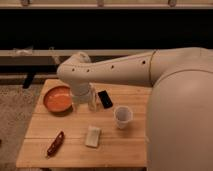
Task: Wipe the white sponge on the table
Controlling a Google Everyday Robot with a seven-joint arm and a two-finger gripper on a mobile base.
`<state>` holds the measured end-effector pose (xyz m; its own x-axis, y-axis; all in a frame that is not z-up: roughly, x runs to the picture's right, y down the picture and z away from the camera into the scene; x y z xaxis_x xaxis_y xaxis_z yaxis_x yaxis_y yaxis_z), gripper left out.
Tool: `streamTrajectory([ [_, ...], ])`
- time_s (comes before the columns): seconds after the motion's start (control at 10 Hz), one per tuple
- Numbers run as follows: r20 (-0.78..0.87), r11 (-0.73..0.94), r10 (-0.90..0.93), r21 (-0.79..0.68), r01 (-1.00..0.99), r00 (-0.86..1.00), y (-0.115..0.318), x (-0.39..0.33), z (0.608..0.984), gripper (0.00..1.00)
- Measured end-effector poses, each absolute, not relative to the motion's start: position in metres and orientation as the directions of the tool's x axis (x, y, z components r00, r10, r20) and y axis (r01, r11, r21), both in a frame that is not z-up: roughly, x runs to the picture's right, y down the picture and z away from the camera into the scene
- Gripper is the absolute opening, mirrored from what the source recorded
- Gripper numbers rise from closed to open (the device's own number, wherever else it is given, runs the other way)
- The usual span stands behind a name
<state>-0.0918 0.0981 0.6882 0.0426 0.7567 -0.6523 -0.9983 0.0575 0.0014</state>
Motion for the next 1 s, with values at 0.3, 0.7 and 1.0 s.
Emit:
streamTrajectory([
  [0.3,-0.659,0.035,0.751,0.089,-0.995,-0.033,0.123,-0.057,0.679,0.65],
  [0.7,-0.683,-0.025,0.723,0.12,-0.992,-0.101,0.168,-0.054,0.698,0.65],
  [1.0,-0.694,-0.086,0.708,0.099,-0.991,-0.131,0.185,-0.072,0.722,0.65],
])
